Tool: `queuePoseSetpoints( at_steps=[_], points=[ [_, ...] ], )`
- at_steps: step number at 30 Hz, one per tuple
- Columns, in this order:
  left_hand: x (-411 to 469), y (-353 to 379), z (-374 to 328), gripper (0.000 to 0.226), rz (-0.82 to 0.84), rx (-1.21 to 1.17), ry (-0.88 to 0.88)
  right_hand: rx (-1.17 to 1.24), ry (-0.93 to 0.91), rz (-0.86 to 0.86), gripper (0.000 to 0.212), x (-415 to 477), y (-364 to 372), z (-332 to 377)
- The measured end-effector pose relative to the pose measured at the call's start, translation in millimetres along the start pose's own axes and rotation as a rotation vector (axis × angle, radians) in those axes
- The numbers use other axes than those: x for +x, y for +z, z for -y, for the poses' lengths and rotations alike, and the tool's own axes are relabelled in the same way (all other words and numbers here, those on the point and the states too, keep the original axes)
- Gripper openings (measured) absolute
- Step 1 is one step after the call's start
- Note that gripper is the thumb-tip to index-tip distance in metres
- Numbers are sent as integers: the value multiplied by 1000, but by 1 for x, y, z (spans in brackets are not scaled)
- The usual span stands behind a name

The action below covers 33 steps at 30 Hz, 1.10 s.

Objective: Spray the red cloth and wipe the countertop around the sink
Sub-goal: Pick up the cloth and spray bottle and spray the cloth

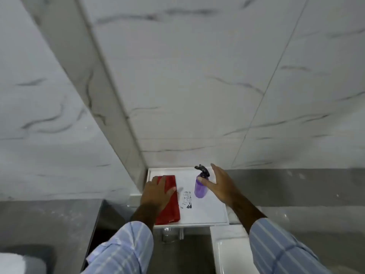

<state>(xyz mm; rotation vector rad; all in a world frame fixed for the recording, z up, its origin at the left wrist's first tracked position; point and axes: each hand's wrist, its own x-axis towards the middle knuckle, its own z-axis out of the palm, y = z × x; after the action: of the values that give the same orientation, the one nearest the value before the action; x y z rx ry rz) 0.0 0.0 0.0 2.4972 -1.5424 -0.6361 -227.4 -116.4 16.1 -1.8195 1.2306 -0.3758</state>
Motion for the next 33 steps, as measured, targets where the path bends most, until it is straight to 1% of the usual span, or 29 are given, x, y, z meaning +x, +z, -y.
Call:
queuePoseSetpoints(
  at_steps=[2,4,6,8,10,12,15,17,18,19,20,21,22,23,24,25,27,29,31,33],
  points=[
    [13,33,5,83,38,7,-108,99,-40,7,81,12,20,-20],
    [17,59,8,96,55,30,-188,146,-49,-3,70,16,38,-34],
    [26,84,9,104,68,51,-238,203,-5,-34,69,25,58,-53],
    [34,99,7,106,66,70,-267,240,4,-57,65,32,71,-63],
    [40,106,-1,103,80,89,-315,289,10,-68,64,37,79,-71],
    [45,112,-5,94,82,86,-344,319,2,-78,64,39,81,-70],
    [56,111,0,76,73,-30,-342,404,7,-150,57,45,73,-63],
    [63,104,6,65,23,-203,-320,498,20,-176,58,47,64,-50],
    [65,97,8,61,9,-332,-320,521,9,-161,64,48,57,-41],
    [66,88,9,57,13,-523,-339,531,-14,-126,73,49,51,-33],
    [65,77,9,52,44,-787,-371,547,-42,-80,81,48,44,-23],
    [62,65,9,49,108,-1095,-422,575,-55,-34,80,47,36,-15],
    [60,57,10,45,210,-1403,-466,607,-53,8,69,47,30,-7],
    [55,47,12,43,301,-1634,-481,631,-51,55,56,46,24,2],
    [51,39,14,45,370,-1815,-472,649,-44,107,48,45,19,10],
    [48,32,15,50,418,-1943,-425,658,-34,170,47,44,16,15],
    [41,23,13,62,492,-2120,-272,662,-4,306,52,41,10,26],
    [36,17,8,69,545,-2254,-191,651,18,417,56,38,6,33],
    [34,16,6,69,523,-2309,-179,606,27,479,55,32,5,41],
    [31,12,4,71,489,-2299,-208,561,65,513,55,26,5,48]
  ],
)
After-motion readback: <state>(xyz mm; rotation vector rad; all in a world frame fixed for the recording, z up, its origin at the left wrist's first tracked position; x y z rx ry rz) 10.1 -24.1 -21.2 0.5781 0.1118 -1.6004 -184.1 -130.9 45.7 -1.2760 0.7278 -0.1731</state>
